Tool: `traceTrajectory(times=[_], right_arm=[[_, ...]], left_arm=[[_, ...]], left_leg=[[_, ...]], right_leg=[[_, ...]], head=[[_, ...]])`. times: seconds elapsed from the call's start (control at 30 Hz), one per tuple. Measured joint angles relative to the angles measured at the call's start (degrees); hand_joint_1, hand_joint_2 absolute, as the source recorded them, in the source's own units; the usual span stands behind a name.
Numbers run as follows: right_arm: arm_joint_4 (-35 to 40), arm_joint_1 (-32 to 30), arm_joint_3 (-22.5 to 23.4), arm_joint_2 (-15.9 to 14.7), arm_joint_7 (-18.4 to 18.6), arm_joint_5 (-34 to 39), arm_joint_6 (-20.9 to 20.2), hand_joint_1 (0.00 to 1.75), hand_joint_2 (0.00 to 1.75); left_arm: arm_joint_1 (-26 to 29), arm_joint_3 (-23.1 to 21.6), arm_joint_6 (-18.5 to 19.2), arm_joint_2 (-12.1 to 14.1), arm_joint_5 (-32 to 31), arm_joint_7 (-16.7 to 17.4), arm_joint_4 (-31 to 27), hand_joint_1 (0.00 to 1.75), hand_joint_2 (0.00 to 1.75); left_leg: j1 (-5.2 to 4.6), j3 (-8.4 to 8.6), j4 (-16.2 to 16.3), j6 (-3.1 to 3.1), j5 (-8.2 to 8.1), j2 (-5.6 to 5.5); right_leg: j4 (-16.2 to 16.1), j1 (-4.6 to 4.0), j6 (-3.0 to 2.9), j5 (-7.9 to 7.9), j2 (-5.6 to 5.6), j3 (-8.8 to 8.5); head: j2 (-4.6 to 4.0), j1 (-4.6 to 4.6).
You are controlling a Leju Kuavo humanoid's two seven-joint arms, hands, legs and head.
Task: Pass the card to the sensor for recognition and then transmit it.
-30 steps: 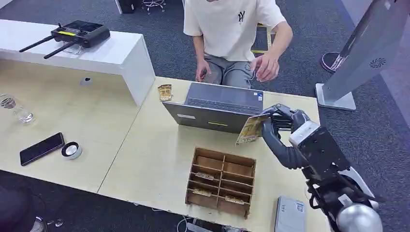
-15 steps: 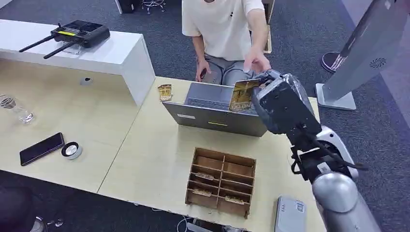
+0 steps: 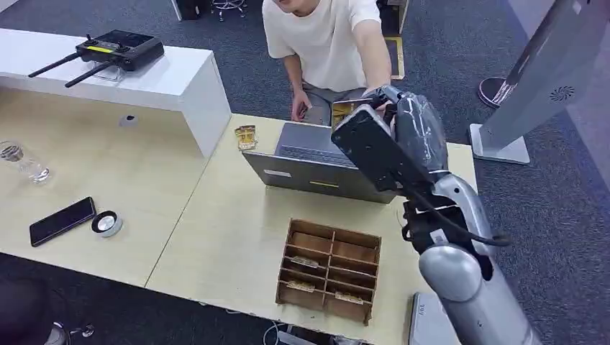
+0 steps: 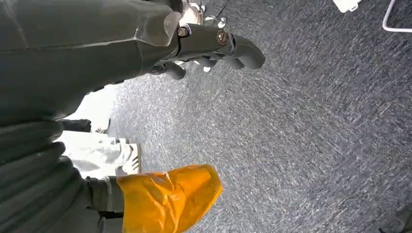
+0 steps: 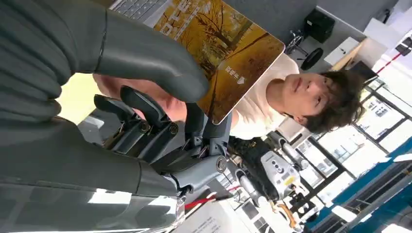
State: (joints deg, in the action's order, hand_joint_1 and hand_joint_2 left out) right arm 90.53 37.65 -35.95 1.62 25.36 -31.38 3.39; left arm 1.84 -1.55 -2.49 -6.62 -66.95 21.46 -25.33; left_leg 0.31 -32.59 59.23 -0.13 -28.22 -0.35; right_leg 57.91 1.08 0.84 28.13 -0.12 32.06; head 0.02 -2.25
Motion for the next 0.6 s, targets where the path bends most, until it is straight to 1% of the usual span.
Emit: traceTrajectory(times=[0.17, 0.2, 0.23, 0.27, 0.3, 0.4, 0.6], right_arm=[[-1.01, -0.33, 0.07, 0.85, -0.98, -1.75, 0.06, 1.75, 1.75], [-1.07, -0.46, 0.09, 0.92, -1.2, -1.88, 0.11, 1.12, 1.75], [-1.16, -0.65, 0.11, 1.05, -1.36, -2.21, 0.09, 0.8, 1.75], [-1.18, -0.82, 0.2, 1.18, -1.64, -2.61, 0.02, 0.23, 1.75], [-1.18, -0.95, 0.24, 1.18, -2.05, -2.97, -0.15, 0.02, 1.75], [-1.21, -1.56, 0.37, 1.18, -2.43, -4.7, -0.85, 0.0, 1.75], [-1.16, -3.29, 1.03, 1.18, -3.34, -6.36, -0.74, 0.0, 1.75]], left_arm=[[0.02, -0.55, 0.11, 0.04, 0.09, 0.07, -0.18, 0.0, 1.75], [0.03, -0.66, 0.11, 0.07, 0.11, 0.07, -0.18, 0.0, 1.75], [0.02, -0.79, 0.13, 0.09, 0.13, 0.07, -0.2, 0.0, 1.75], [0.03, -0.85, 0.15, 0.11, 0.15, 0.04, -0.2, 0.0, 1.75], [0.03, -0.9, 0.2, 0.15, 0.17, 0.07, -0.2, 0.0, 1.75], [0.09, -0.96, 0.26, 0.24, 0.28, 0.07, -0.29, 0.0, 1.75], [0.2, -1.07, 0.33, 0.44, 0.59, 0.06, -0.42, 0.0, 1.75]], left_leg=[[0.0, 0.0, 0.0, 0.0, 0.0, 0.0], [0.0, 0.0, 0.0, 0.0, 0.0, 0.0], [0.0, 0.0, 0.0, 0.0, 0.0, 0.0], [0.0, 0.0, 0.0, 0.0, 0.0, 0.0], [0.0, 0.01, 0.0, 0.0, 0.0, 0.0], [0.0, 0.0, 0.0, 0.0, 0.0, 0.01], [0.0, 0.01, 0.0, 0.0, 0.0, 0.01]], right_leg=[[0.0, 0.0, 0.0, 0.0, 0.0, 0.0], [0.0, 0.0, 0.0, 0.0, 0.0, 0.0], [0.0, 0.0, 0.0, 0.0, 0.0, 0.0], [0.0, 0.0, 0.0, 0.0, 0.0, 0.01], [0.0, 0.0, 0.0, 0.0, 0.0, 0.01], [0.0, 0.0, 0.0, 0.0, 0.01, 0.02], [0.0, 0.0, 0.0, 0.0, 0.01, 0.02]], head=[[0.0, 0.0], [0.0, 0.0], [0.0, 0.0], [0.0, 0.0], [0.0, -0.02], [0.0, 0.0], [0.0, 0.0]])
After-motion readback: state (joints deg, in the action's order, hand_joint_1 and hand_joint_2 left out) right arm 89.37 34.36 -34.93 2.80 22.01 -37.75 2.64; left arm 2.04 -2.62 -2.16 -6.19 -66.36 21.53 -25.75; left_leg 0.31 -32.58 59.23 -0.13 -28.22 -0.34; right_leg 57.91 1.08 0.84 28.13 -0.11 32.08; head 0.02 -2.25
